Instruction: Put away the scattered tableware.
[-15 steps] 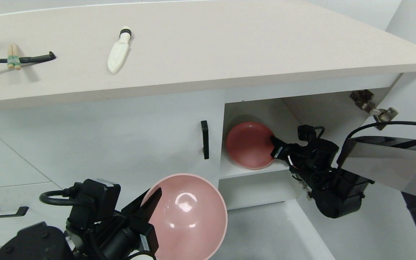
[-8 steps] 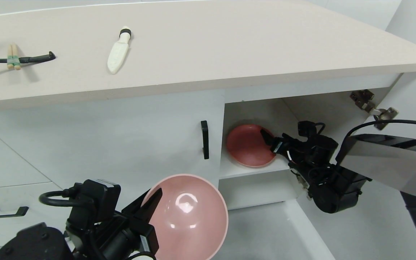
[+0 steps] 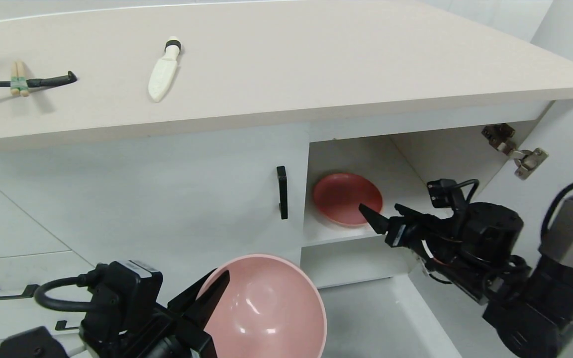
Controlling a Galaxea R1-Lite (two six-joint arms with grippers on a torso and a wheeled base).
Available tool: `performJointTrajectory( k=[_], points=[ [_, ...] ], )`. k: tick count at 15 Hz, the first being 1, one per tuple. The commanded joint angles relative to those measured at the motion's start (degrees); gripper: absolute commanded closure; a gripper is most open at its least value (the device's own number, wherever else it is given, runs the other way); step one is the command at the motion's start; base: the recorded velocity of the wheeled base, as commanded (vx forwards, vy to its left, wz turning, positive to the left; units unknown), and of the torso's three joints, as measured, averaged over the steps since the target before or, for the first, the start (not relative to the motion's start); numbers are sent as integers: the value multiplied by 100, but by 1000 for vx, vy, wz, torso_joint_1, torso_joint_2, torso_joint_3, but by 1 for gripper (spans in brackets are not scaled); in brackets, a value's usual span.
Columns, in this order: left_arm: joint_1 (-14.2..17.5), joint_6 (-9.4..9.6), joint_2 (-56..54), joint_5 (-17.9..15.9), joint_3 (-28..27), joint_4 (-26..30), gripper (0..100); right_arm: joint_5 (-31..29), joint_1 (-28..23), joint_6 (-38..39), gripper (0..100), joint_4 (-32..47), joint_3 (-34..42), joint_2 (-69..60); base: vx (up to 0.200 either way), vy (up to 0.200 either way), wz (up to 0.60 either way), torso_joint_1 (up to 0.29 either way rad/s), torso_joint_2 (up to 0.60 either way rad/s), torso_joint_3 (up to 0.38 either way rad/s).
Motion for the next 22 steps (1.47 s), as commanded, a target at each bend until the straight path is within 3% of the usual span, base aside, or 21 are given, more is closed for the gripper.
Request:
performJointTrajectory(
  k=[1,4,9,10,11,13,14,16,20,22],
  points=[
    [-162,35,-190,-4,26,-8,100,-11,646,-56,0,-6,1351,-2198,0,0,0,0,0,0],
    [-171,35,-102,5,26,-8,100,7,761,-627,0,-6,2274,-3024,0,0,0,0,0,0],
    [-197,70,65,-4,9,-8,100,7,787,-909,0,-6,2274,-3051,0,0,0,0,0,0],
    [-250,202,126,-4,9,-8,100,7,804,-1040,0,-6,2274,-2989,0,0,0,0,0,0],
    [-294,624,214,5,-35,-8,100,-2,857,-1462,0,-6,2274,-2840,0,0,0,0,0,0],
    [-303,1301,293,5,-264,-8,100,-11,910,-1568,0,-6,2274,-2787,0,0,0,0,0,0],
    [-303,1301,293,5,-264,-8,100,-2,910,-1577,0,-6,2274,-2787,0,0,0,0,0,0],
    [-303,1696,636,-4,-809,-8,100,-11,919,-1568,0,-6,2274,-2787,0,0,0,0,0,0],
    [-303,1925,1673,-4,-1828,-8,100,-11,857,-1568,0,-6,2274,-2796,0,0,0,0,0,0],
    [-338,1943,2069,-4,-2373,-8,100,-11,796,-1559,0,-6,2274,-2804,0,0,0,0,0,0]
  ],
)
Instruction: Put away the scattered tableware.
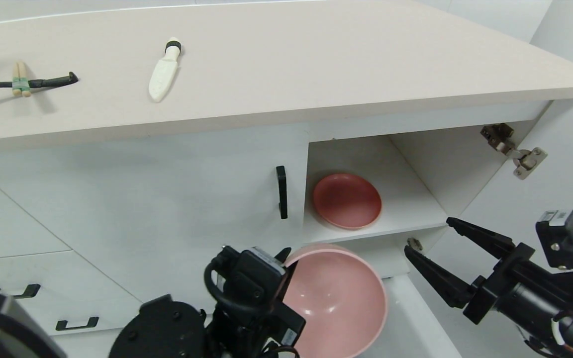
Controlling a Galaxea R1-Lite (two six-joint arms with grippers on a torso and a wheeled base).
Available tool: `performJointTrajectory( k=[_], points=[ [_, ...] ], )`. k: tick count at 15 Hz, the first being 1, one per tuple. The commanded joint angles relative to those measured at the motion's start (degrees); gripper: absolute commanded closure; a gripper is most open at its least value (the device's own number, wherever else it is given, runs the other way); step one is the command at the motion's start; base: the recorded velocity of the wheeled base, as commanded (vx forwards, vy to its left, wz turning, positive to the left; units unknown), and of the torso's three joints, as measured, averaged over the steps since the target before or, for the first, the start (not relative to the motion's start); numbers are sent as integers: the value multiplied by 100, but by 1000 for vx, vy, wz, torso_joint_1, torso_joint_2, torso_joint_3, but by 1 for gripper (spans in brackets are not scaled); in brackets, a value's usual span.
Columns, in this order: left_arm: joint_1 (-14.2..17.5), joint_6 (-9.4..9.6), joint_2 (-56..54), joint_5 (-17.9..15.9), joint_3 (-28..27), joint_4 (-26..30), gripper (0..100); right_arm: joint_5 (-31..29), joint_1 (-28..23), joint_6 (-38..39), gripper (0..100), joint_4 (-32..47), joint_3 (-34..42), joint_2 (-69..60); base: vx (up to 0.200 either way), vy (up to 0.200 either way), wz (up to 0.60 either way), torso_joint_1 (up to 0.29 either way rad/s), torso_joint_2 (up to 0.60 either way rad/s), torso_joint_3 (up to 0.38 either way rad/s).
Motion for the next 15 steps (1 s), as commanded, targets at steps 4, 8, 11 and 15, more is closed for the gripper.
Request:
performJointTrajectory(
  k=[4,8,11,15],
  points=[
    [-20,147,1121,12,-1025,-6,100,-1,-171,-2,0,-8,0,-34,0,0,0,0,0,0],
    [139,490,1437,3,-1640,-6,100,-1,-171,-29,0,-8,0,-25,0,0,0,0,0,0],
    [226,569,1763,12,-2317,-6,100,-27,-250,-29,0,-8,0,-25,0,0,0,0,0,0],
    [244,560,1798,12,-2651,-6,100,-27,-479,-29,0,-8,0,19,0,0,0,0,0,0]
  ],
)
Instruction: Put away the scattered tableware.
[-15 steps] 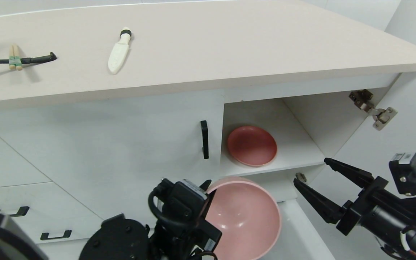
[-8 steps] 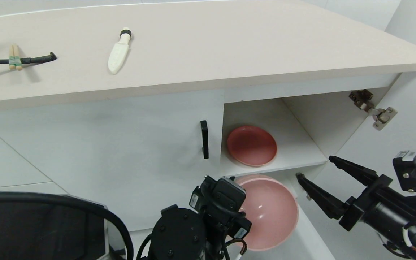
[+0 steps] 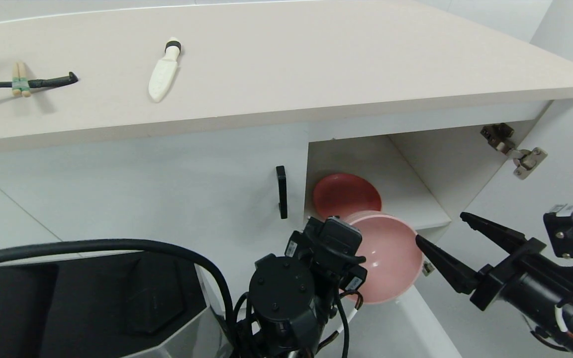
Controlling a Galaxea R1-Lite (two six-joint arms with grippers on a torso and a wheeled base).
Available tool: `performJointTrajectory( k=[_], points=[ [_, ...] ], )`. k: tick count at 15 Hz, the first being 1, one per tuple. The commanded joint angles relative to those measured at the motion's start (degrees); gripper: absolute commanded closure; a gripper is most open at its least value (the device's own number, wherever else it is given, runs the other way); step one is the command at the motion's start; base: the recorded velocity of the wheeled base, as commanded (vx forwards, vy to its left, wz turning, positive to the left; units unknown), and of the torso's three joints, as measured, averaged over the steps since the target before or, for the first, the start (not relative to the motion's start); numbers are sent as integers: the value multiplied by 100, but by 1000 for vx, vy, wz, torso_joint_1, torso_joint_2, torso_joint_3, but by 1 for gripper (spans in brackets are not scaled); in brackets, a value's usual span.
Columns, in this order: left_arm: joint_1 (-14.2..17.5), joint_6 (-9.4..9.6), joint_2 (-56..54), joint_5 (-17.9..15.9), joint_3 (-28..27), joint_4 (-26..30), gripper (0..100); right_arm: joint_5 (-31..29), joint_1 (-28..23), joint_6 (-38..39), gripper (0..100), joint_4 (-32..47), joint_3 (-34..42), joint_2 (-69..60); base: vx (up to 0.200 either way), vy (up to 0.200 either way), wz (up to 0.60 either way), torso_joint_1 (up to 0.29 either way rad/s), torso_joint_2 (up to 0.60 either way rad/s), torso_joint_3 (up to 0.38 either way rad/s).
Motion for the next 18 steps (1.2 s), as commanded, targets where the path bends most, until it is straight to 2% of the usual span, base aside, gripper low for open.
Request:
performJointTrajectory(
  k=[1,6,10,13,15,16,18],
  points=[
    [12,-6,41,1,-91,-6,100,-2,-44,2,0,-6,0,36,0,0,0,0,0,0],
    [-67,-76,-38,10,-425,-6,100,-125,-140,37,0,-6,0,177,0,0,0,0,0,0],
    [-225,-349,-161,10,-425,-6,100,-125,-395,54,0,-6,0,581,0,0,0,0,0,0],
    [-225,-366,-170,28,-416,-6,100,-125,-395,54,0,-6,0,590,0,0,0,0,0,0],
    [-234,-419,-170,19,-416,-6,100,-125,-395,54,0,-6,0,581,0,0,0,0,0,0],
    [-260,-542,-170,10,-416,-6,100,-125,-386,54,0,-6,0,581,0,0,0,0,0,0],
    [-260,-551,-161,19,-407,-6,100,-125,-360,54,0,-6,0,564,0,0,0,0,0,0]
  ],
)
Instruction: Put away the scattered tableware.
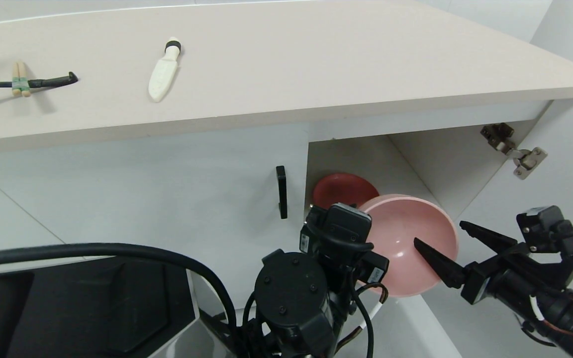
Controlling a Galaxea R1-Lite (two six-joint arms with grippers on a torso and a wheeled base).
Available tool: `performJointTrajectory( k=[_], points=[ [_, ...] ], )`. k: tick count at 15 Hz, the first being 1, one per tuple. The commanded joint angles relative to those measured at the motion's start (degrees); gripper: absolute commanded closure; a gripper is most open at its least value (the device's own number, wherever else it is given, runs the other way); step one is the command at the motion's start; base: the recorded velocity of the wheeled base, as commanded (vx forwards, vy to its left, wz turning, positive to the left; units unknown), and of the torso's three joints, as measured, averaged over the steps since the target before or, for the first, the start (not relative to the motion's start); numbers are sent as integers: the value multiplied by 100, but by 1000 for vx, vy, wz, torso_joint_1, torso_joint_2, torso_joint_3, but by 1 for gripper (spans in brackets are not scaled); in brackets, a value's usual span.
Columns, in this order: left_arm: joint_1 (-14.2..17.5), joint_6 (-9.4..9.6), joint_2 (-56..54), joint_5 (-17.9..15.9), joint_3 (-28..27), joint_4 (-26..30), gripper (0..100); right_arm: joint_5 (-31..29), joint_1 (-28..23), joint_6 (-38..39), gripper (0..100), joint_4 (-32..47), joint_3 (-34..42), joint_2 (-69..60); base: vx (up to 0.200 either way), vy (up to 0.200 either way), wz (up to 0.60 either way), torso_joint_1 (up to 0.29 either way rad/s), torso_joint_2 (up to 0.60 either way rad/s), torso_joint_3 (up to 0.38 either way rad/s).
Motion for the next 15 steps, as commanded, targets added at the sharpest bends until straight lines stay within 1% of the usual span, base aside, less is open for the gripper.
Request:
performJointTrajectory(
  k=[1,4,6,7,8,9,12,15],
  points=[
    [-4,2,-20,3,25,-6,100,1,35,-7,100,-8,0,-22,0,0,0,0,0,0],
    [-4,2,7,3,25,-6,100,1,71,-7,100,-8,0,-66,0,0,0,0,0,0],
    [-13,-7,16,-6,42,-6,100,-8,299,-7,100,-8,0,-40,0,0,0,0,0,0],
    [-48,-51,33,3,60,-6,0,-8,369,-16,100,-8,0,-40,0,0,0,0,0,0],
    [-171,-218,42,-15,86,-6,0,-8,466,-16,100,-8,0,-40,0,0,0,0,0,0],
    [-329,-271,33,-15,113,-6,0,-8,475,-16,100,-8,0,-22,0,0,0,0,0,0],
    [-514,-262,24,-15,192,-6,0,-8,334,2,100,-8,0,329,0,0,0,0,0,0],
    [-567,-280,-90,-15,271,-6,0,-8,71,11,100,-8,0,874,0,0,0,0,0,0]
  ],
)
